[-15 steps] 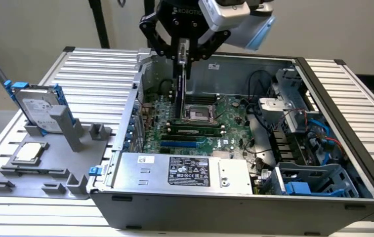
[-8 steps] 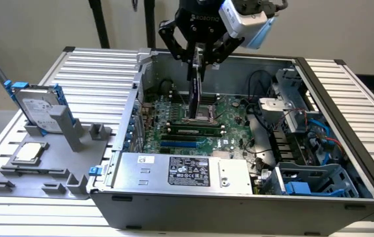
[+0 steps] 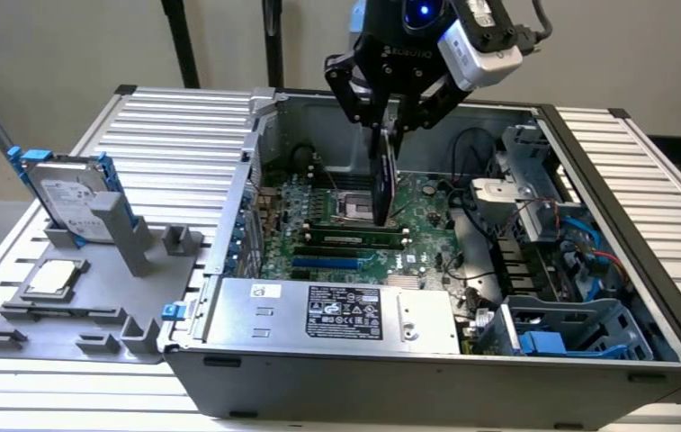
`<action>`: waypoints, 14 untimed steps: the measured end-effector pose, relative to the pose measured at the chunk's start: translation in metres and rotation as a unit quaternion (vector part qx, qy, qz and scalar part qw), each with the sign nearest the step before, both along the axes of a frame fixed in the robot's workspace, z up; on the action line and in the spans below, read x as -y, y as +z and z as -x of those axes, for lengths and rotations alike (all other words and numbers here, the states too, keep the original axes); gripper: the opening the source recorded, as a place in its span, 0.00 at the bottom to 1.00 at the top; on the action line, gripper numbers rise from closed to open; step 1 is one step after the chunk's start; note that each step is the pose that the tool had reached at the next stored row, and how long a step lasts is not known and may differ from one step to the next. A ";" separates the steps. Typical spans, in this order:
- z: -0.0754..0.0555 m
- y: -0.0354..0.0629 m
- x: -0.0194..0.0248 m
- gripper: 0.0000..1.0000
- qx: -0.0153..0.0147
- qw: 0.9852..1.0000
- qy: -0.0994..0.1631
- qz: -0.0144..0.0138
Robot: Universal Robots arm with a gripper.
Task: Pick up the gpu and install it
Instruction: 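Pick up the gpu and move the gpu toward the slot, then insert the gpu into the slot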
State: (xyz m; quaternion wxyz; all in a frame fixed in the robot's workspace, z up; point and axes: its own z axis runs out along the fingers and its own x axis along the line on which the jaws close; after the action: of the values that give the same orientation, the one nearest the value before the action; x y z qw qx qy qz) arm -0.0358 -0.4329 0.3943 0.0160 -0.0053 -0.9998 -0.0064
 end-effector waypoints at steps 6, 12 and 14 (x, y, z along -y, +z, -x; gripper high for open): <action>-0.006 -0.0041 0.0000 0.27 -0.003 1.000 0.000 0.000; -0.006 -0.0042 0.0000 0.27 -0.003 1.000 0.000 0.000; -0.006 -0.0042 0.0000 0.27 -0.003 1.000 0.000 0.000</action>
State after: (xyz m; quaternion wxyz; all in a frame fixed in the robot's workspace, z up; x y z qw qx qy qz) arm -0.0303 -0.4329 0.3901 0.0187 -0.0058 -0.9998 -0.0063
